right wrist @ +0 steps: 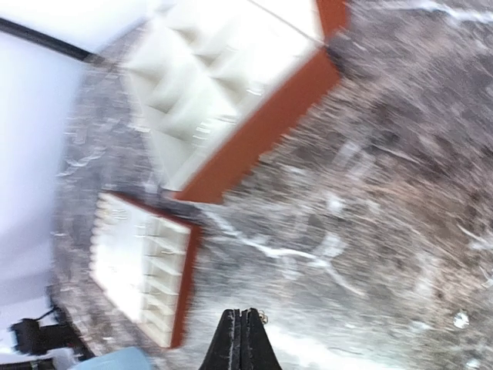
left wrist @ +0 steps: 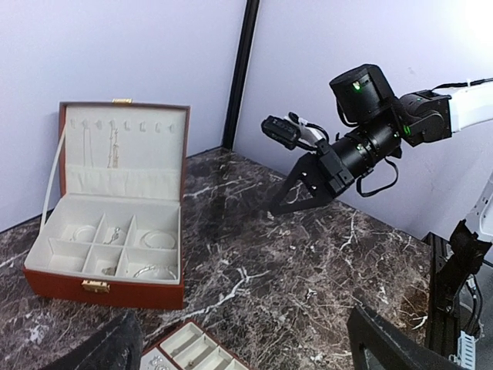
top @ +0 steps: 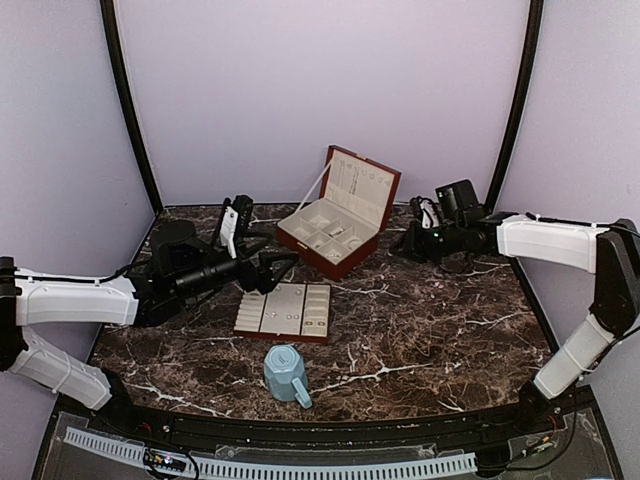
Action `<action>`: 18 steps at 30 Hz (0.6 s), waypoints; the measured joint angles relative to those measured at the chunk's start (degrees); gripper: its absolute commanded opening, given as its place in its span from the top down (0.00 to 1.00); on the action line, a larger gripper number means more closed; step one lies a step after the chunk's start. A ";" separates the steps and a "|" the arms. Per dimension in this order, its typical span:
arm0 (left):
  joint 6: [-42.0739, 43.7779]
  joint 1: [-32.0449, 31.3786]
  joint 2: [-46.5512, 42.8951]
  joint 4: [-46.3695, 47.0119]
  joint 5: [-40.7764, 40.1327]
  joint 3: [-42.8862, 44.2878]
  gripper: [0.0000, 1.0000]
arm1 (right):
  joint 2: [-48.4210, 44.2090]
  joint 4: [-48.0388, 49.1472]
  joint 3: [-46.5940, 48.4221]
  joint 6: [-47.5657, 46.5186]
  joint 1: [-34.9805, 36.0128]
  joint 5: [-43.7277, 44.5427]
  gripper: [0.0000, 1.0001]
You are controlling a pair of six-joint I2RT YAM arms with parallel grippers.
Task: Organize the mixed jewelry
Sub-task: Pick up the earring from the center of the board, then pass from the right arm to the left
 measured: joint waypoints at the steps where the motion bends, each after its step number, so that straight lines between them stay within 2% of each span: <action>1: 0.24 0.00 -0.11 0.70 0.66 0.00 0.04 | -0.81 1.86 0.13 0.81 0.11 -2.54 1.00; 10: 4.94 -0.15 0.79 7.61 6.78 -0.04 0.04 | -2.01 13.79 3.89 6.01 4.98 -18.69 1.00; 18: 11.08 -1.86 5.44 8.74 9.60 1.70 0.05 | 0.35 22.27 8.52 10.67 10.69 -28.92 1.00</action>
